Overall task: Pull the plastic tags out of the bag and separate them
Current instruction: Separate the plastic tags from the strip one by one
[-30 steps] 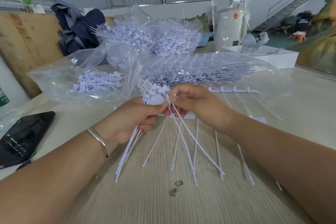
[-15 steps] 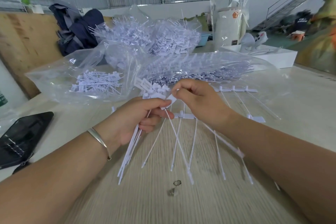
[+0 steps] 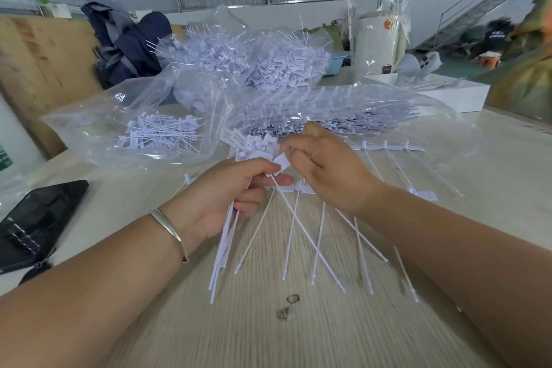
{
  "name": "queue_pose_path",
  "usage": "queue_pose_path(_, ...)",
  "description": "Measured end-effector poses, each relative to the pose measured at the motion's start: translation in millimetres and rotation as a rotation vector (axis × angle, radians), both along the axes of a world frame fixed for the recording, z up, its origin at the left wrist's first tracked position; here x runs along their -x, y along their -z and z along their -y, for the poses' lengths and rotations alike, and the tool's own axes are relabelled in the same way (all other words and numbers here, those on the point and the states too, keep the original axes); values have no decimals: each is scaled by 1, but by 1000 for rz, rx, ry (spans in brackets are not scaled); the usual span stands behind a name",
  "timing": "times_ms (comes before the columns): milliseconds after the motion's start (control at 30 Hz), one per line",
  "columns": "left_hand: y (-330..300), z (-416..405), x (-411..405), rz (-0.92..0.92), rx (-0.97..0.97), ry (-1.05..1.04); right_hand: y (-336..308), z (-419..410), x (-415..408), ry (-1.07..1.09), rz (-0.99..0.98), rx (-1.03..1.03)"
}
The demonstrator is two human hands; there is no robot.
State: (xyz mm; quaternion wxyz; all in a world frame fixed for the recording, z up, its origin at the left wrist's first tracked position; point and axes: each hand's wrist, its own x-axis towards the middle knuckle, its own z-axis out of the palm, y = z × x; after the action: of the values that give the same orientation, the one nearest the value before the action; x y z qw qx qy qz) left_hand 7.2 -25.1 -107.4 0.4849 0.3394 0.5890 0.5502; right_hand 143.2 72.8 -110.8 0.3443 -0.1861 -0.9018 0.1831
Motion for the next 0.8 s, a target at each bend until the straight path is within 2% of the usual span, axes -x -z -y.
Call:
queue_pose_path(100,-1,-1,0,22,-33,-12,-1,1,-1,20,-17,-129)
queue_pose_path(233,-4,1,0,-67,-36,11,-4,1,-1,-11,40,-253)
queue_pose_path(433,-10,5,-3,-210,-40,-12,-10,8,-2,-57,41,-311)
queue_pose_path(533,-13,7,-5,-237,-37,58,-10,16,-5,33,19,-348)
queue_pose_path(633,-14,10,-6,-257,-47,164,-10,21,-8,22,-74,-289)
queue_pose_path(800,-14,11,-2,-305,-44,283,-11,21,-7,-150,-93,-21)
